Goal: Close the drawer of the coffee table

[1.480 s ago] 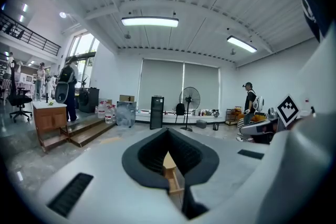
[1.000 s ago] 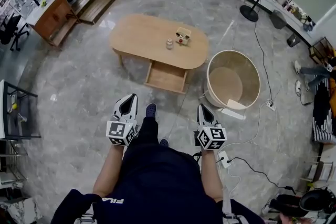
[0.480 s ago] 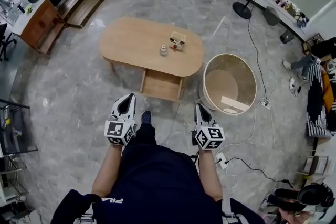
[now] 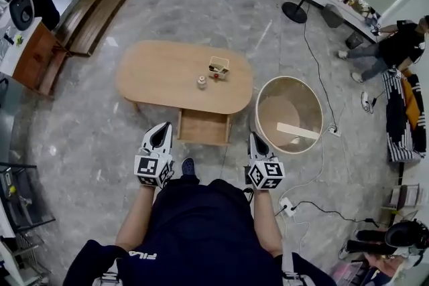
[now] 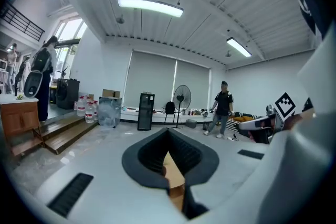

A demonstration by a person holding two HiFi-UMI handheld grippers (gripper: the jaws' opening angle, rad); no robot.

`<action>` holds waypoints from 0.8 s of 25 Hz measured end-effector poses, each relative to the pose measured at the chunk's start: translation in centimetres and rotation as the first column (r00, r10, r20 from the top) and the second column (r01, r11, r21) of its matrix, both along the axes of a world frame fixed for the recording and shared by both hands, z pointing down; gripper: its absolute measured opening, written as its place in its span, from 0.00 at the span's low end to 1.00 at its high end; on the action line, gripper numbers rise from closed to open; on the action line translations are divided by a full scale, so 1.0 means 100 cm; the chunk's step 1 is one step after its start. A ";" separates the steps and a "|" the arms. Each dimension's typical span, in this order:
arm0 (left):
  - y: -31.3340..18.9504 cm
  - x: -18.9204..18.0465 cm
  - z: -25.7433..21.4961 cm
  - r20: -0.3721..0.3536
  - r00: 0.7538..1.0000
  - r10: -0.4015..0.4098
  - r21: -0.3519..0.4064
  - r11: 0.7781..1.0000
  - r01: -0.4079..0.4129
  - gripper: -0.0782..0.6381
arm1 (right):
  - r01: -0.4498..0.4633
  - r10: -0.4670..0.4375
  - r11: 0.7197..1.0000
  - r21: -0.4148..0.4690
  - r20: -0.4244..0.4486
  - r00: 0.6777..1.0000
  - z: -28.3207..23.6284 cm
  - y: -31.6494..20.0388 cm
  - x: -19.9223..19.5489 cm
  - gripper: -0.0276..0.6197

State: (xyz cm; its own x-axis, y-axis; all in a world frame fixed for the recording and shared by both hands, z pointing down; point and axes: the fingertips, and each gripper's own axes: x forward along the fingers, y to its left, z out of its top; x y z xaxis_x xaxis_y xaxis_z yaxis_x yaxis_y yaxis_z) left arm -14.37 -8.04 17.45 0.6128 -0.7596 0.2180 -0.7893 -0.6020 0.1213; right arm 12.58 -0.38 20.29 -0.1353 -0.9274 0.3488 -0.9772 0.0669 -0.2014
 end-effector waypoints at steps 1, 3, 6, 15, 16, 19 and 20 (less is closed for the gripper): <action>-0.007 0.000 0.001 0.001 1.000 0.008 -0.004 1.000 -0.008 0.14 | -0.004 0.004 1.000 0.004 -0.014 1.000 -0.002 -0.005 0.000 0.08; -0.019 0.001 0.003 0.002 1.000 0.018 -0.012 1.000 -0.018 0.14 | 0.001 0.000 1.000 0.013 -0.035 0.999 -0.005 -0.013 -0.001 0.08; -0.031 0.009 0.002 0.008 1.000 0.024 -0.014 1.000 -0.024 0.14 | 0.007 -0.007 1.000 0.012 -0.036 0.999 -0.005 -0.021 0.003 0.08; -0.033 0.040 0.006 0.014 1.000 0.000 -0.045 0.999 0.001 0.14 | 0.073 -0.073 0.997 -0.009 -0.036 0.997 0.000 -0.035 0.022 0.08; -0.033 0.045 0.006 0.016 1.000 -0.001 -0.045 0.999 0.001 0.14 | 0.083 -0.083 0.997 -0.007 -0.036 0.996 -0.001 -0.037 0.025 0.08; -0.029 0.059 0.007 0.025 1.000 -0.018 -0.045 0.999 0.019 0.14 | 0.105 -0.105 0.994 -0.011 -0.024 0.994 0.001 -0.035 0.035 0.08; -0.027 0.063 0.008 0.027 0.999 -0.028 -0.047 0.998 0.029 0.14 | 0.108 -0.109 0.994 -0.015 -0.018 0.994 0.003 -0.033 0.039 0.08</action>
State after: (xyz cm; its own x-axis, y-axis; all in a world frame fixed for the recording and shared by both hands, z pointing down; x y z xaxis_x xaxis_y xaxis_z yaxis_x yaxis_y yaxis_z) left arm -8.12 -10.79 18.29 0.5849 -0.7650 0.2694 -0.8091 -0.5735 0.1281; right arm 16.47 -3.71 20.59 -0.2283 -0.9026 0.3651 -0.9679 0.1699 -0.1851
